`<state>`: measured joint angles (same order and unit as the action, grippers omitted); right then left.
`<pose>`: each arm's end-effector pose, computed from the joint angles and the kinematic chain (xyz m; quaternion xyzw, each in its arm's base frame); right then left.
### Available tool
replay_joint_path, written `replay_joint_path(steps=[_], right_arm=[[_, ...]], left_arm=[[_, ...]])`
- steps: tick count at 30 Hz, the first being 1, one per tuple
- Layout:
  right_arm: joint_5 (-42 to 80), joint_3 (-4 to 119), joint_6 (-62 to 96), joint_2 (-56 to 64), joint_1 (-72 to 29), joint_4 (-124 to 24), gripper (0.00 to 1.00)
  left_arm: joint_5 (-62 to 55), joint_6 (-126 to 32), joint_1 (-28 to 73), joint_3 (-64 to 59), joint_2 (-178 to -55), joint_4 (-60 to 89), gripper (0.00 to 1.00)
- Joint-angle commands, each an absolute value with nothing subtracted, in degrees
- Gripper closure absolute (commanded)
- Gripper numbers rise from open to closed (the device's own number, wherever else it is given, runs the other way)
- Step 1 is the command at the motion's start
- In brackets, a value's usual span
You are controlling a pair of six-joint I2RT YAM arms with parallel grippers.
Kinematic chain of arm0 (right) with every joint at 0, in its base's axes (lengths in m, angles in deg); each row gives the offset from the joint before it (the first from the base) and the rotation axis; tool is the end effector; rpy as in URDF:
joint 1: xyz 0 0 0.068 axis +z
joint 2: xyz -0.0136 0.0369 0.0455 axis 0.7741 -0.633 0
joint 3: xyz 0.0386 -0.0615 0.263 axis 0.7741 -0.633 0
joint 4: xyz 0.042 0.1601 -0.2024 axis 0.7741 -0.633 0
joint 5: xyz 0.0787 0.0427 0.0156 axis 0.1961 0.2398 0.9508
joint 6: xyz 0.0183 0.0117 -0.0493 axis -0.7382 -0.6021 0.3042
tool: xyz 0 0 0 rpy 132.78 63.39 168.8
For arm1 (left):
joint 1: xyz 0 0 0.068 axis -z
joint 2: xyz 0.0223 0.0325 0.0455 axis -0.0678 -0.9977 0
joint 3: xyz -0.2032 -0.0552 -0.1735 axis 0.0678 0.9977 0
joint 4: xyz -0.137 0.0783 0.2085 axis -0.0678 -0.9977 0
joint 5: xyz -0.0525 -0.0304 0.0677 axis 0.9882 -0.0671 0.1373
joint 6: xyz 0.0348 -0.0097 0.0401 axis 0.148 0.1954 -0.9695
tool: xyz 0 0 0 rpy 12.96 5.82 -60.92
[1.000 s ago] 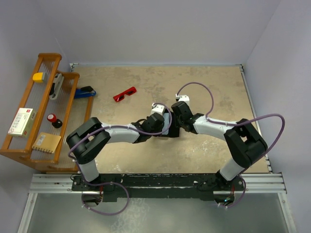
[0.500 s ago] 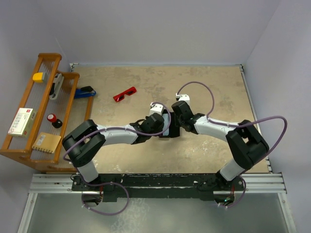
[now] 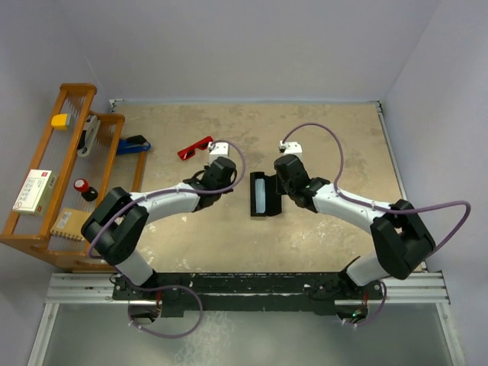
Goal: Organize the sunglasses
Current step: Adjust the sunglasses case at the center of the board, then adjust the sunglasses at the center of the board.
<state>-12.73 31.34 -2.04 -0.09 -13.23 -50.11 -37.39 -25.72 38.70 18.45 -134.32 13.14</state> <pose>0.2595 0.1811 0.2176 0.0020 0.8803 0.0730 0.4687 0.2576 -0.2159 0.1860 -0.0141 0.8945 -0.0840 0.4390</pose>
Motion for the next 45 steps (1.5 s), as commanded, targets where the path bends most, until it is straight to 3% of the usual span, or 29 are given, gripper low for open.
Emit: replay_joint_path(steps=[1, 8, 15, 25, 45], right_arm=[[-11.1, 32.7, -1.4, 2.8, -12.9, -49.7, 0.91], [-9.9, 30.3, -2.2, 4.9, -11.8, -48.1, 0.83], [-9.0, 29.7, -1.6, 7.9, -10.2, -47.9, 0.82], [-7.3, 26.6, -1.7, 9.8, -9.9, -46.9, 0.81], [-8.3, 24.9, -1.8, 9.8, -9.9, -47.4, 0.81]], left_arm=[[-40.3, -28.5, 34.8, 14.2, -131.8, 11.5, 0.79], [-40.9, -29.3, 27.9, 7.0, -134.9, 7.8, 0.67], [-41.3, -32.1, 22.4, -3.4, -140.7, 2.8, 0.63], [-35.7, -37.1, 13.1, -10.6, -150.3, 2.5, 0.65], [-34.8, -40.9, 7.9, -21.9, -163.5, 0.0, 0.71]])
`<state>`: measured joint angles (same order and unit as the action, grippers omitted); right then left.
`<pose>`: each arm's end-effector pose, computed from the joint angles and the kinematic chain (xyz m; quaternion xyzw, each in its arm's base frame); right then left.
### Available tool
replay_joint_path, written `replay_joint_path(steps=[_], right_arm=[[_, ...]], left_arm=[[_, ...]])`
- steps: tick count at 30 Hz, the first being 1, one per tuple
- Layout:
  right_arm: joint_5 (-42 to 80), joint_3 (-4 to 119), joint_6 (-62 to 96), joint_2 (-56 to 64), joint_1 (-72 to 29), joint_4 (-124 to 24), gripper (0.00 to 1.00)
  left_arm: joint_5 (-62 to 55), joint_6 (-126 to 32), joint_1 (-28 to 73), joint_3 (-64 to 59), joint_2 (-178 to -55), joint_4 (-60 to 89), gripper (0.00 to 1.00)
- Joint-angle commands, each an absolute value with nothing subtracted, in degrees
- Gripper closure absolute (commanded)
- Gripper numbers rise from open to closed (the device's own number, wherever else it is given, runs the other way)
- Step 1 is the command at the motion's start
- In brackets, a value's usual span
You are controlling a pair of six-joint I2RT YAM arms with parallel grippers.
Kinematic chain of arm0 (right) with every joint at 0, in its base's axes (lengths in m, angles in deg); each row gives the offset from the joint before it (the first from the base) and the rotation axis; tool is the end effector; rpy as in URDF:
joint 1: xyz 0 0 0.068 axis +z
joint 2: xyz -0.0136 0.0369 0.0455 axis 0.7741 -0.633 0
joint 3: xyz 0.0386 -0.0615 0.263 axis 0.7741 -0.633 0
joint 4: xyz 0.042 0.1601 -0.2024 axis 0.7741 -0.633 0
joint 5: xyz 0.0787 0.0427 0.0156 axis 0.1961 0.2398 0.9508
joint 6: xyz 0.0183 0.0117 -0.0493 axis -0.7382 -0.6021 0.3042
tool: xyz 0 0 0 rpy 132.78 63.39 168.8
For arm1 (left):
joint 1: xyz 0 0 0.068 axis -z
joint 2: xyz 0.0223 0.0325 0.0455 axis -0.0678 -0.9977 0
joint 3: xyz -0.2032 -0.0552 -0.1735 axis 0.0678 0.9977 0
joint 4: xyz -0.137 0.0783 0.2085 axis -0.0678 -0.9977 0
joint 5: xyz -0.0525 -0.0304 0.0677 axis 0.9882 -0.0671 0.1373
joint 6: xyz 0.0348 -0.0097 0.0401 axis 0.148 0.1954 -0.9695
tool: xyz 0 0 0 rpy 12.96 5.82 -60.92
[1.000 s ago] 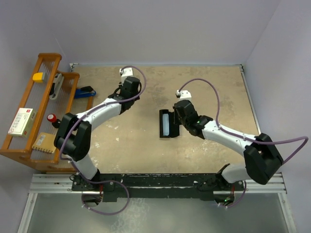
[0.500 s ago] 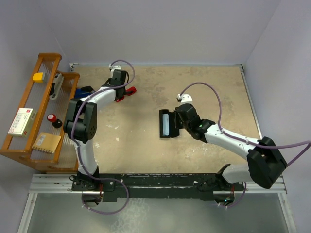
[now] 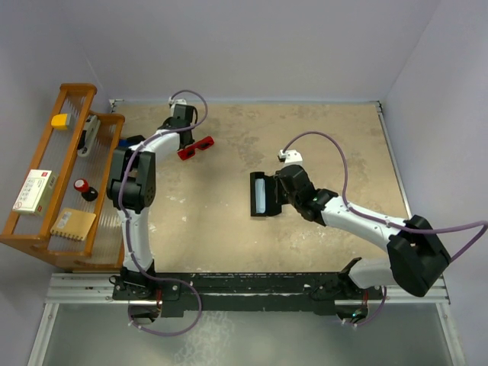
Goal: Organize the sunglasses
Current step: Adjust the sunglasses at the center of the board.
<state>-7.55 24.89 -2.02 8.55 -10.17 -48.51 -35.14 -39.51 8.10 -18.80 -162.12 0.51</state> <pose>0.2241 0.1769 0.2254 -0.0357 0.8705 0.1386 0.4709 0.4628 -0.0838 0.1820 -0.1326 0.8981 0.0795 0.4117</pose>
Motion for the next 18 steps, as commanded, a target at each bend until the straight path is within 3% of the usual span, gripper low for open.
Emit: replay_joint_path(steps=[1, 18], right_arm=[[-8.3, 24.8, -1.8, 9.7, -9.9, -47.4, 0.81], [-8.0, 24.5, -2.0, 9.6, -9.9, -46.8, 0.8]], left_arm=[[-34.4, -40.9, 7.9, -21.8, -163.6, -0.1, 0.71], [-30.9, -40.2, 9.9, -15.9, -160.2, 0.5, 0.76]])
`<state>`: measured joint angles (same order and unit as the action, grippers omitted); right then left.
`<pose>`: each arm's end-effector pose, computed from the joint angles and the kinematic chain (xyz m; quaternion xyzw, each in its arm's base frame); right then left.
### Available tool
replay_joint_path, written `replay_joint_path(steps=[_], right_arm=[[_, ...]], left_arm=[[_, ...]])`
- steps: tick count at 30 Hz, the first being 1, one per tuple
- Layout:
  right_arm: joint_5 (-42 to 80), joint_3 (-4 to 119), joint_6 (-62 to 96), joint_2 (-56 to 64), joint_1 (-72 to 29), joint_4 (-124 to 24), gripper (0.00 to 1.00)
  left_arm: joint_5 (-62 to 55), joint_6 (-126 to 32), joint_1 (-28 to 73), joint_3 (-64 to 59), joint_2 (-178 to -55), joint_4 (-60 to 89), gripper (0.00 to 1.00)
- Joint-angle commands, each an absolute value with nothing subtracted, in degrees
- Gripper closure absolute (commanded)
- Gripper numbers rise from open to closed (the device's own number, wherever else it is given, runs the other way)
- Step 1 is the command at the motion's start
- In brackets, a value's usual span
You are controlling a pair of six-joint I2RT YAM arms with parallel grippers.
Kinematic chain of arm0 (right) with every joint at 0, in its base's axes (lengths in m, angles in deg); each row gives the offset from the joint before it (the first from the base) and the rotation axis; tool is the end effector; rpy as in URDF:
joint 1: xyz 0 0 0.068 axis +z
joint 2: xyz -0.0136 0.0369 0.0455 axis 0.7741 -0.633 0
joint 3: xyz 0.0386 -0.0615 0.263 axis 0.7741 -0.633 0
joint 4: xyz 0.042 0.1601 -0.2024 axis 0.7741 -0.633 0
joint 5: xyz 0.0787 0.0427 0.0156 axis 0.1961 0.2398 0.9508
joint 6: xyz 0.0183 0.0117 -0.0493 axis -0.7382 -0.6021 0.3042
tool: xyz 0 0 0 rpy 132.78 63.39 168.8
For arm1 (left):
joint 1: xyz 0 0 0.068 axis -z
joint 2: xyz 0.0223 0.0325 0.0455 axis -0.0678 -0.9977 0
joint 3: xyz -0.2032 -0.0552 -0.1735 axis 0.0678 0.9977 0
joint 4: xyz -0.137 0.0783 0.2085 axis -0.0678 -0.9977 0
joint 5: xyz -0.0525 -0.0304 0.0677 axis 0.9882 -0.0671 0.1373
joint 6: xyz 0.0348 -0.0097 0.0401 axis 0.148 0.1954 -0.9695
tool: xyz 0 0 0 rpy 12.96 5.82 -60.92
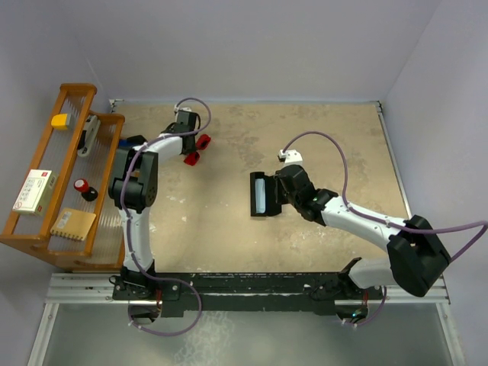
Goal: Organize the sunglasses
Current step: Adjust the sunglasses at the center of the board.
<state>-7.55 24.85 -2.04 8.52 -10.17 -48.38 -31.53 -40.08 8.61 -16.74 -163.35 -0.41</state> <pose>0.2241 0.1770 0.2252 -0.0355 0.8703 0.1389 0.4712 0.4562 -0.0888 0.1595 -0.1075 0.9189 0.0628 0.3743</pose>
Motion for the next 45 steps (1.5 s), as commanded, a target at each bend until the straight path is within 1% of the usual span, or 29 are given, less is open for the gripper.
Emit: replay_joint_path(steps=[1, 7, 23, 29, 33, 37, 45], right_arm=[[-8.0, 24.4, -2.0, 9.6, -9.9, -46.7, 0.8], [-7.9, 23.9, -2.1, 10.3, -9.9, -46.6, 0.8], [-7.8, 23.7, -1.7, 11.9, -9.9, -47.0, 0.8], [-8.3, 23.6, -1.7, 12.3, -9.9, -47.2, 0.8], [-8.1, 23.5, -1.8, 12.3, -9.9, -46.8, 0.8], [-7.9, 23.3, -1.8, 12.3, -9.9, -46.6, 0.8], [-8.7, 22.6, -1.9, 13.5, -9.9, -46.7, 0.8]], left_arm=[[-30.9, -40.1, 10.2, -15.8, -160.1, 0.5, 0.77], [-31.7, -39.2, 11.7, -14.4, -158.9, 0.8, 0.77], [-35.9, -38.2, 11.6, -15.1, -158.9, -1.7, 0.77], [-35.7, -34.6, 11.6, -15.5, -157.1, -3.1, 0.79], [-33.3, -28.7, 11.6, -14.4, -154.0, -3.0, 0.73], [-30.3, -24.3, 12.0, -14.7, -153.0, -2.9, 0.72], [-28.7, -19.5, 13.0, -19.8, -157.3, -5.9, 0.67]])
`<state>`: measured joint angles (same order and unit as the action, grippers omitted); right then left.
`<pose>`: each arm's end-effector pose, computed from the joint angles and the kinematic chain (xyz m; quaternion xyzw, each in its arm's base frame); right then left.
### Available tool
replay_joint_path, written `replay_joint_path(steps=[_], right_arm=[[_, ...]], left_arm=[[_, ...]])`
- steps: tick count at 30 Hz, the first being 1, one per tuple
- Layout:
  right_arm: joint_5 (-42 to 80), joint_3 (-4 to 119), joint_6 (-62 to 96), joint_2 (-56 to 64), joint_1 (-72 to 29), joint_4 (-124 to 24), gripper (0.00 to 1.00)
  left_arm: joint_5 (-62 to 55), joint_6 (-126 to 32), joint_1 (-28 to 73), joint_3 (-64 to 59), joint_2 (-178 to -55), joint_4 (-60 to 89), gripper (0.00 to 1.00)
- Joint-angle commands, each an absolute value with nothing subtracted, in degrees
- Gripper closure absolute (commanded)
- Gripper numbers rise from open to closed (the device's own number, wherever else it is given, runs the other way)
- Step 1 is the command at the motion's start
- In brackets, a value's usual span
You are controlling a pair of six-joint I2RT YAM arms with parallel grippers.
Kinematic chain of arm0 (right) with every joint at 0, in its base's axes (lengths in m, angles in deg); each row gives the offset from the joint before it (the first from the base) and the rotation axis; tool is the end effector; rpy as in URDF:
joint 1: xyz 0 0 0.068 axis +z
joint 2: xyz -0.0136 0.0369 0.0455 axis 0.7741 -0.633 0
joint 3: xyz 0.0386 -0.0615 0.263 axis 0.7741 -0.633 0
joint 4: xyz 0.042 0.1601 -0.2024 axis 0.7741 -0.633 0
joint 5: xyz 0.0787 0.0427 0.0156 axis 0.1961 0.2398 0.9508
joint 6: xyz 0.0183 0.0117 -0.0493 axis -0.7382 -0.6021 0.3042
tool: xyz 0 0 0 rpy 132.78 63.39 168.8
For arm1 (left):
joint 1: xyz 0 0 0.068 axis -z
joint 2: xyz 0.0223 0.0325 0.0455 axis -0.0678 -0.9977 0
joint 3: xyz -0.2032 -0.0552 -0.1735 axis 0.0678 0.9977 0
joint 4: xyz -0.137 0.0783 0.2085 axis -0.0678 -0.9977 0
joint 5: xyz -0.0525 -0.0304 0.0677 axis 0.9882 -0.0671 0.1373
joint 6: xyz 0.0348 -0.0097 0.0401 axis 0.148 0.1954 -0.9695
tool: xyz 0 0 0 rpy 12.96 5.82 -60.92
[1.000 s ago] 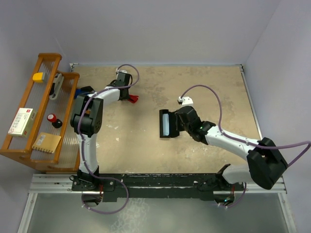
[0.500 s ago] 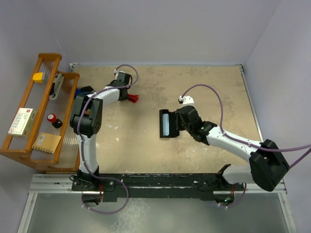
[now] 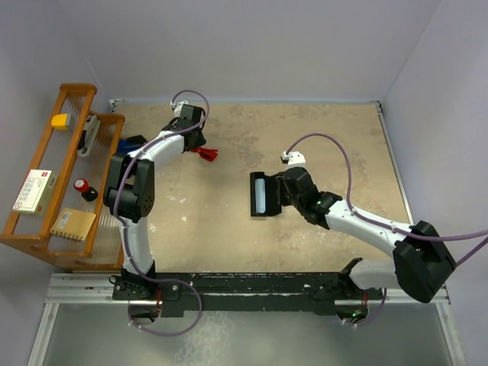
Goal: Organize the sunglasses
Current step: Adjust the sunglasses at the center of the board, then pick up the sunglasses from the center of the board.
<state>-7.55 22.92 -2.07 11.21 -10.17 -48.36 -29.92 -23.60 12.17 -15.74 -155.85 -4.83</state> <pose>0.2165 0.1704 0.2264 -0.0339 0.8672 0.1427 0.4758 0.4324 -0.1129 0.2054 -0.2073 0.8971 -0.0235 0.3894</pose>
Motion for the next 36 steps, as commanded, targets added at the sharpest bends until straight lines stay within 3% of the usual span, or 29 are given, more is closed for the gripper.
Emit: replay_joint_path(steps=[1, 36], right_arm=[[-8.8, 22.5, -1.9, 13.6, -9.9, -46.7, 0.8], [-9.6, 21.5, -2.5, 14.2, -9.9, -46.8, 0.79]], left_arm=[[-28.6, -19.1, 13.1, -20.5, -157.8, -6.2, 0.66], [-34.1, -17.0, 13.6, -30.1, -166.5, -12.3, 0.62]])
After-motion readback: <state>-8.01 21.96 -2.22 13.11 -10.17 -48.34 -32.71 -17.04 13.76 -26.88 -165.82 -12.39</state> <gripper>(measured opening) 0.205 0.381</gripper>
